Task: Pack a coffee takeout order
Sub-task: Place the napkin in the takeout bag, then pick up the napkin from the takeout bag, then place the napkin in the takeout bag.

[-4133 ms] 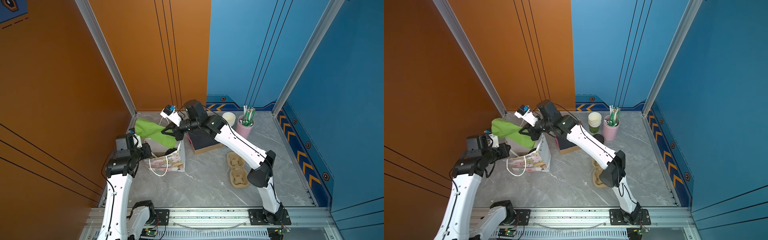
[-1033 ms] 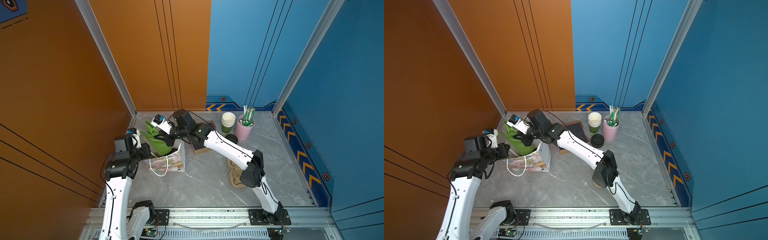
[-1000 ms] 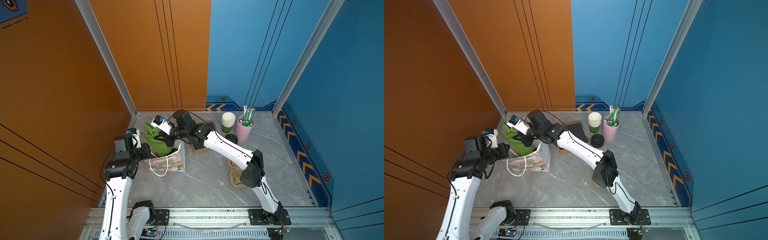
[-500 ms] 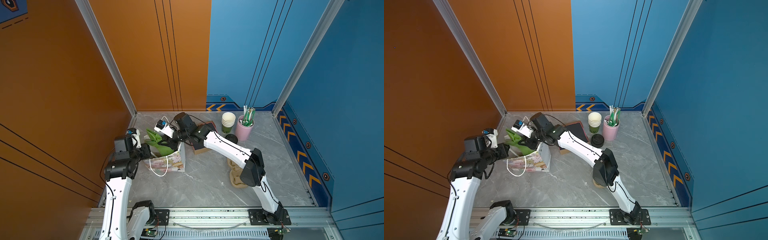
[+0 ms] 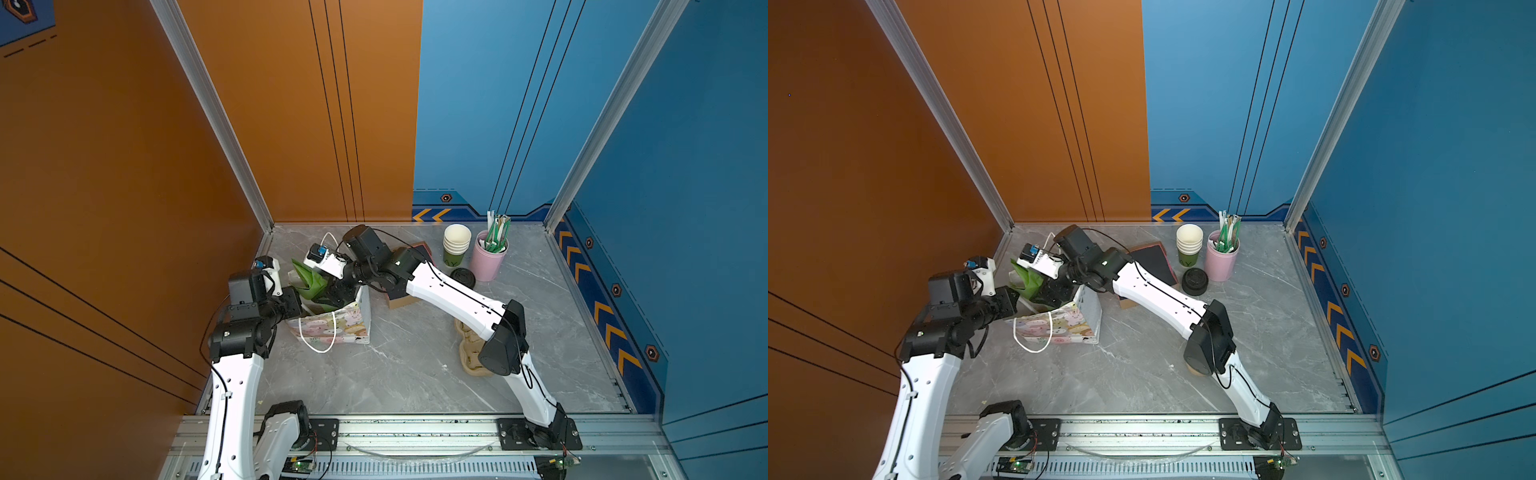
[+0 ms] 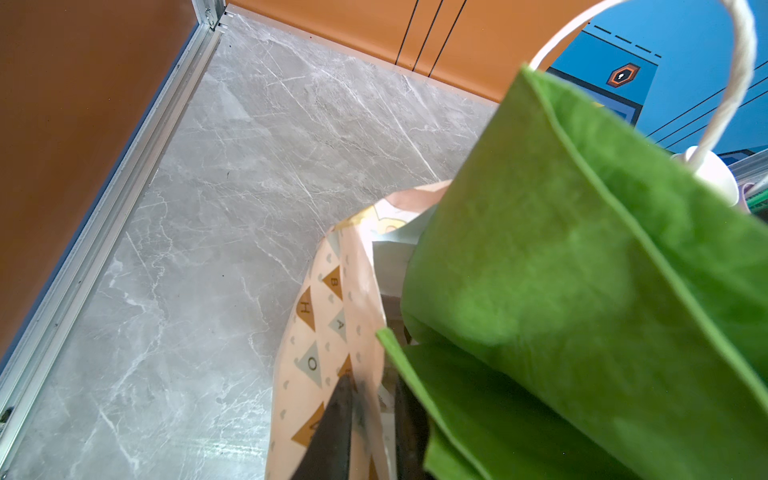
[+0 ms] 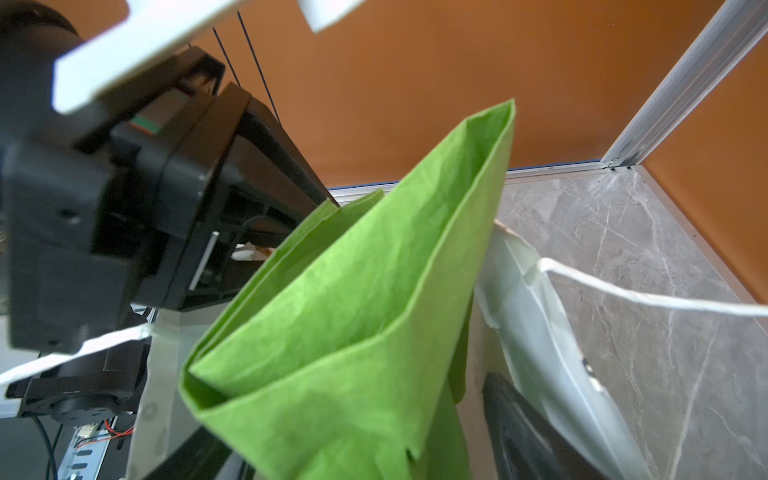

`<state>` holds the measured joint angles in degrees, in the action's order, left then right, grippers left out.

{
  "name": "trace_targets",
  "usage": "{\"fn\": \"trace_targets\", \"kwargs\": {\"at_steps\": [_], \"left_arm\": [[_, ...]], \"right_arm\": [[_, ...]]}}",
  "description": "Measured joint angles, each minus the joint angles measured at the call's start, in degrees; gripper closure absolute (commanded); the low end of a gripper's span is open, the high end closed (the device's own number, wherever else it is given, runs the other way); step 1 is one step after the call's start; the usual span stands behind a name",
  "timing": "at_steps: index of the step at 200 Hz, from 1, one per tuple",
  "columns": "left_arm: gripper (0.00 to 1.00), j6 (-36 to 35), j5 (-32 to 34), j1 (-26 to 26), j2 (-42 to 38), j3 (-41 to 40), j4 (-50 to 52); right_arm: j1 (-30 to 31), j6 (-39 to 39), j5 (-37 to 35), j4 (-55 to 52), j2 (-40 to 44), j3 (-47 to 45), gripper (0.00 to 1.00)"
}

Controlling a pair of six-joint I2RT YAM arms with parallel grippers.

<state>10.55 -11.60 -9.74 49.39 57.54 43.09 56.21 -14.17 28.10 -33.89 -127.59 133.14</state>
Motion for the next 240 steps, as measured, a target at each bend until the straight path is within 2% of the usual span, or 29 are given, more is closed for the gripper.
{"fn": "trace_targets", "kwargs": {"at_steps": [32, 95, 132, 175, 208, 240], "left_arm": [[0.79, 0.00, 0.00, 0.00, 0.00, 0.00, 0.00], [0.79, 0.00, 0.00, 0.00, -0.02, 0.00, -0.02], [0.80, 0.00, 0.00, 0.00, -0.02, 0.00, 0.00], [0.79, 0.00, 0.00, 0.00, 0.00, 0.00, 0.00], [0.79, 0.00, 0.00, 0.00, 0.00, 0.00, 0.00], [0.79, 0.00, 0.00, 0.00, 0.00, 0.00, 0.00]], "right_arm": [[1.29, -0.17, -2.08, 0.00, -0.02, 1.55, 0.26], [1.92, -1.16, -5.57, 1.16, -0.15, 4.28, 0.79], [1.88, 0.11, -5.18, 3.52, -1.25, 4.31, 0.98], [1.05, 5.07, -0.66, 11.69, -1.16, 3.48, 1.00], [-0.70, 9.16, 2.16, 19.58, 1.31, -2.67, 1.00], [-1.70, 10.21, 3.85, 22.23, 3.23, -8.00, 1.00]]}}
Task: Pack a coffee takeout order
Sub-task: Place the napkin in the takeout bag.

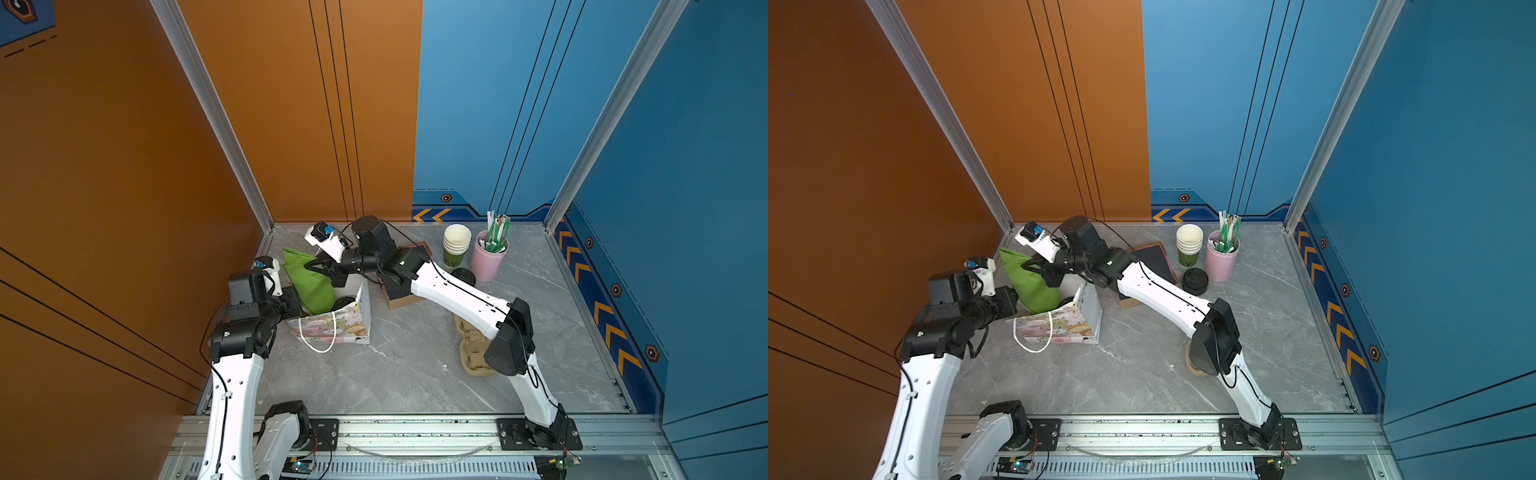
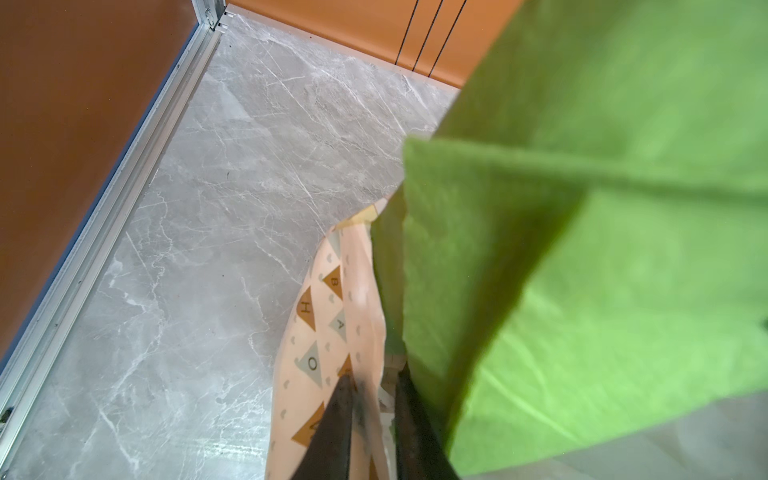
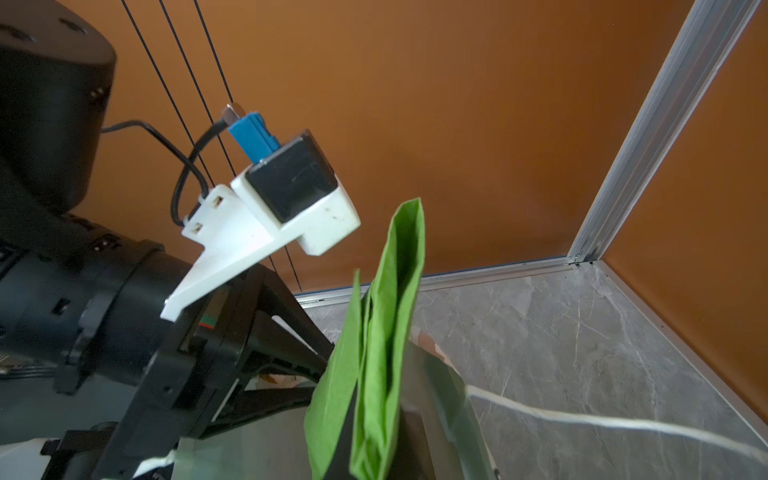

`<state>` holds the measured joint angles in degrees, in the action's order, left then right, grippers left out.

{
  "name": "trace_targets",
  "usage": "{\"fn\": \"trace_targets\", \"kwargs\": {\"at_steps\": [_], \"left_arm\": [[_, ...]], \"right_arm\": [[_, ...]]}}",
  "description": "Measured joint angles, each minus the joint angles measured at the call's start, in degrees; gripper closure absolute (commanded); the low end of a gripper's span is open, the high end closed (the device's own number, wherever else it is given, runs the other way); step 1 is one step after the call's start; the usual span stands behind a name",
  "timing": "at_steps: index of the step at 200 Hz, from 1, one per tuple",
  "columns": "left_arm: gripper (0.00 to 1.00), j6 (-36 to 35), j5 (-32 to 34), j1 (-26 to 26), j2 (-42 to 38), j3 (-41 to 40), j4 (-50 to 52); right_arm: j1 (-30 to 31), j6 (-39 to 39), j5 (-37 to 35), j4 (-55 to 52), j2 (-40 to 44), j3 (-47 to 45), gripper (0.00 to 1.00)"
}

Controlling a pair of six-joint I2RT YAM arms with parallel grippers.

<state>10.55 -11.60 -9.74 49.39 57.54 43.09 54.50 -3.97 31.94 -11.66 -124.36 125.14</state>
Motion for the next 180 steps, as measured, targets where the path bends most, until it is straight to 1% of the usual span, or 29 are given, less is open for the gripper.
{"fn": "trace_targets", "kwargs": {"at_steps": [26, 50, 96, 104, 117, 135, 165, 180], "left_arm": [[0.79, 0.00, 0.00, 0.00, -0.02, 0.00, 0.00], [0.79, 0.00, 0.00, 0.00, 0.00, 0.00, 0.00], [0.79, 0.00, 0.00, 0.00, 0.00, 0.00, 0.00], [0.79, 0.00, 0.00, 0.00, 0.00, 0.00, 0.00], [0.79, 0.00, 0.00, 0.00, 0.00, 0.00, 0.00], [0.79, 0.00, 0.00, 0.00, 0.00, 0.00, 0.00], [0.79, 0.00, 0.00, 0.00, 0.00, 0.00, 0.00], [0.79, 0.00, 0.00, 0.00, 0.00, 0.00, 0.00]], "right_arm": [[-0.09, -0.59, 0.90, -0.15, 0.50, -3.52, 1.00], [-0.04, -2.82, 0.79, -3.87, 0.50, -4.81, 1.00], [0.55, -8.28, -2.80, -11.41, 0.42, -4.42, 0.99], [0.74, -9.07, -3.76, -13.31, 0.02, -3.37, 0.96], [1.07, -10.23, -5.07, -15.91, -1.18, -0.63, 0.87], [1.62, -11.63, -6.58, -18.40, -2.49, 2.25, 0.70], [2.16, -12.20, -7.41, -20.81, -2.84, 3.91, 0.42], [2.36, -12.81, -7.50, -21.46, -2.84, 4.94, 0.33]]}}
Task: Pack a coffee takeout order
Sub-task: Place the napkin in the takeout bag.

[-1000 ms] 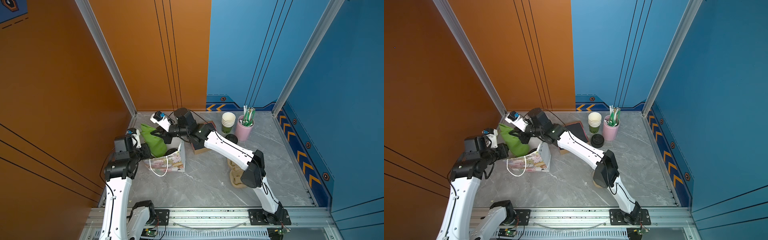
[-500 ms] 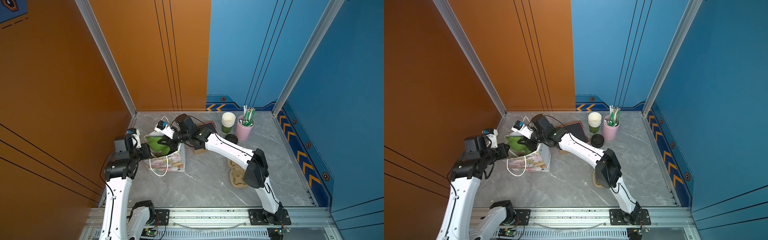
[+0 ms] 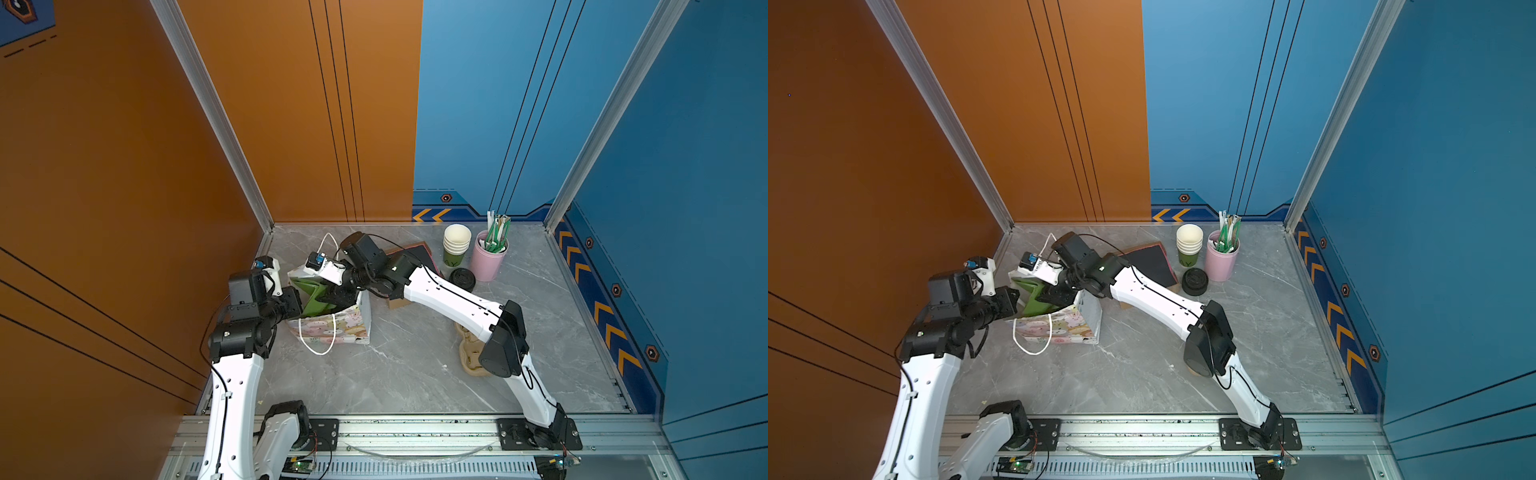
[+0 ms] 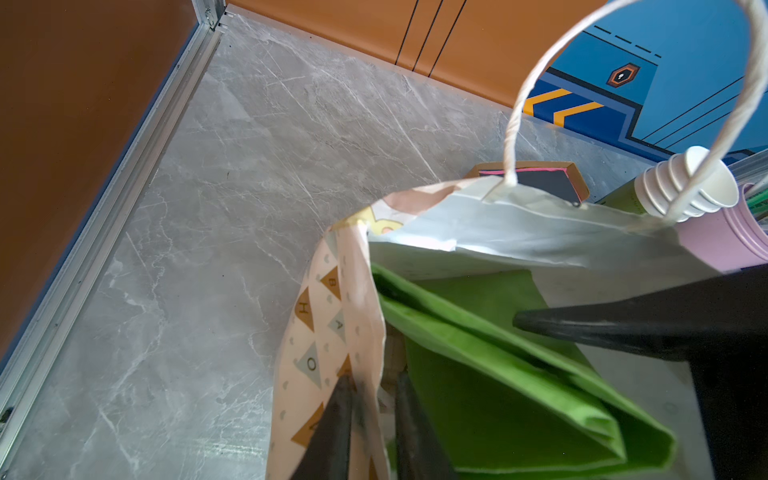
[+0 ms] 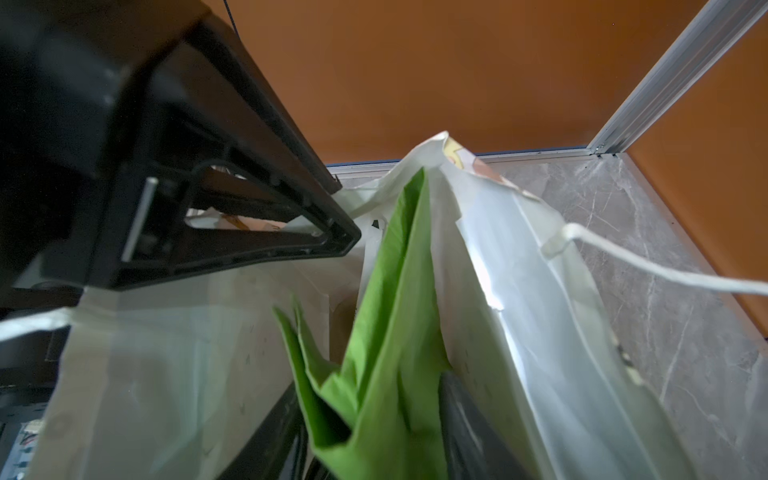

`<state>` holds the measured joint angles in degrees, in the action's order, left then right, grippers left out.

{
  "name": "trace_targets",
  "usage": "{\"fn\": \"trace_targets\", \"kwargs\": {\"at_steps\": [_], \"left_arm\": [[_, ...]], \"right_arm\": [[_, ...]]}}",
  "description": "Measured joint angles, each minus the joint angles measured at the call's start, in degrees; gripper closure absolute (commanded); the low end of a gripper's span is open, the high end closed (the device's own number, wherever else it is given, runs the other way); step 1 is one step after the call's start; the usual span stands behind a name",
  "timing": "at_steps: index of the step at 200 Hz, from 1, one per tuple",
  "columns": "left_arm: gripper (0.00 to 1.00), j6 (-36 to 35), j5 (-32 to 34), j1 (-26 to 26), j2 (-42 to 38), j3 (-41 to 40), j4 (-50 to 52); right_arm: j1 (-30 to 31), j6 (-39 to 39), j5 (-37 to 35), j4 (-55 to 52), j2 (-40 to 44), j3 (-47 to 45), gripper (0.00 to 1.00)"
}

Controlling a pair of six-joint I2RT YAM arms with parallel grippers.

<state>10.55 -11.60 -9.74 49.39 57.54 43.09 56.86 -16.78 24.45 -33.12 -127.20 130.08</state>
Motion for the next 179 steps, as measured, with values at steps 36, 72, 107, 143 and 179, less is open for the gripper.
{"fn": "trace_targets", "kwargs": {"at_steps": [36, 72, 107, 143, 179], "left_arm": [[0.70, 0.39, 0.00, 0.00, 0.00, 0.00, 0.00], [0.43, 0.68, 0.02, 0.00, -0.02, 2.62, 0.39], [0.24, 1.31, 0.02, 0.00, -0.07, 4.66, 0.42], [0.15, 0.98, 0.22, -0.02, -0.07, 7.41, 1.03], [0.01, 0.70, 0.24, -0.11, -0.42, 12.39, 2.23]], "right_arm": [[0.15, 0.26, -0.15, -0.39, 0.37, 2.16, 0.24], [0.15, 0.50, -0.31, -0.37, 3.23, 2.43, 0.17], [0.15, 1.62, -0.79, -0.24, 8.37, 2.36, 0.13], [0.09, 3.82, -3.93, 2.84, 17.11, -3.17, 0.10], [-1.60, 7.04, -9.75, 7.10, 27.87, -15.98, 0.06]]}}
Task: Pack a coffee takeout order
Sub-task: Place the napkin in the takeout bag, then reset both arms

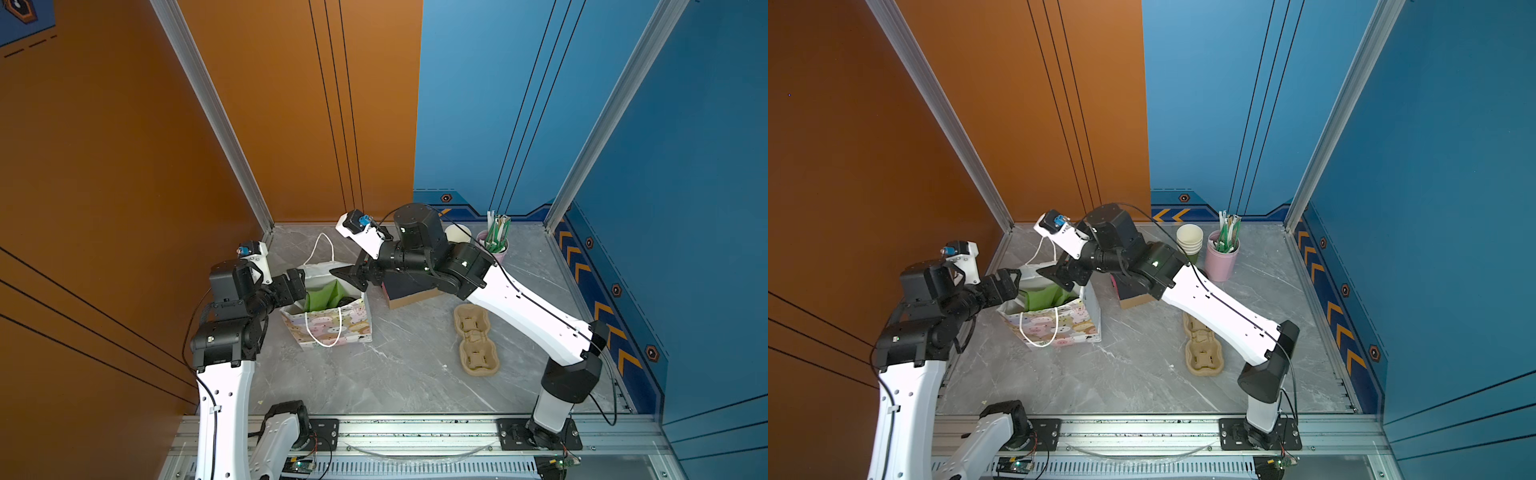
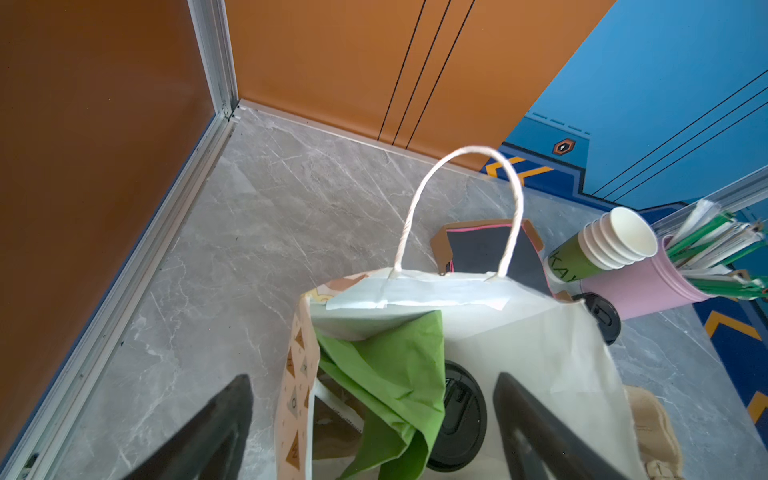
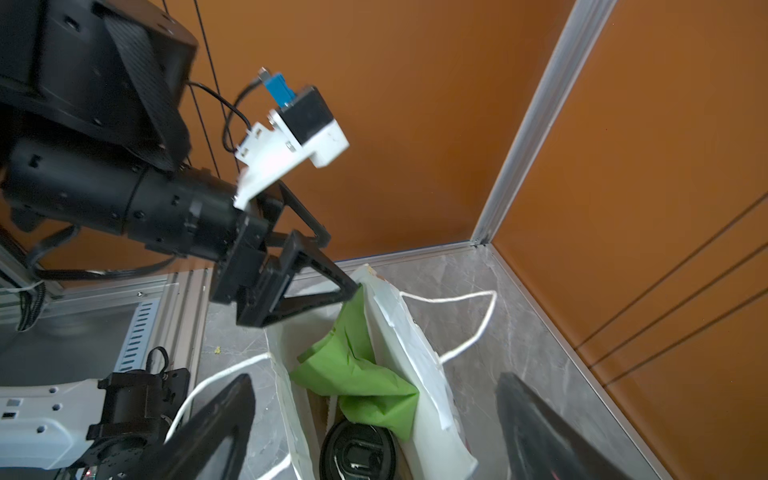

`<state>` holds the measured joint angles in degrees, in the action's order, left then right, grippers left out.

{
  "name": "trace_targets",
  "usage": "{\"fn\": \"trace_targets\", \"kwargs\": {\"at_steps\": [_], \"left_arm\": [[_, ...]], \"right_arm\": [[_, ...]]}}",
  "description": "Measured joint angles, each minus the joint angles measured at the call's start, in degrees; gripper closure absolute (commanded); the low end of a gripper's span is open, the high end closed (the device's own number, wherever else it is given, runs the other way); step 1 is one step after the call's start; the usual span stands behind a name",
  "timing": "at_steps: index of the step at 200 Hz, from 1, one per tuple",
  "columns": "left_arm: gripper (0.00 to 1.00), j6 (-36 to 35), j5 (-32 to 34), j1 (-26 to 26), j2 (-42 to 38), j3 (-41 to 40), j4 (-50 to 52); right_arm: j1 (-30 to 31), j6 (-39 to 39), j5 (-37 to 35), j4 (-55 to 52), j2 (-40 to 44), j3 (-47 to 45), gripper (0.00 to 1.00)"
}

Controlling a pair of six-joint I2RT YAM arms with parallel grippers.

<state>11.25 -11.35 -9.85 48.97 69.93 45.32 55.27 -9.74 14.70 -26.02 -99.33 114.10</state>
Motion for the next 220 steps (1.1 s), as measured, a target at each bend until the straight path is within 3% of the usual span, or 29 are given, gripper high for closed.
{"fn": "trace_targets", "kwargs": {"at_steps": [56, 117, 169, 220], "left_arm": [[0.02, -0.70, 3.98, -2.32, -1.60, 5.44, 0.96], [0.02, -0.17, 5.77, -12.81, 4.24, 2.51, 0.04], [0.02, 6.45, 3.15, -24.20, 6.25, -6.12, -6.32], [0.02, 12.76, 2.19, -26.67, 7.69, -18.60, -17.51]], "right_arm": [[-7.39, 5.68, -9.81, 4.94, 19.08, -25.18, 0.00], [-21.53, 12.94, -17.70, 7.39, 38.01, -46.51, 0.00], [-28.52, 16.92, -17.97, 7.67, 43.06, -55.67, 0.00], [-32.00, 18.18, -18.80, 8.09, 45.33, -63.58, 0.00]]}}
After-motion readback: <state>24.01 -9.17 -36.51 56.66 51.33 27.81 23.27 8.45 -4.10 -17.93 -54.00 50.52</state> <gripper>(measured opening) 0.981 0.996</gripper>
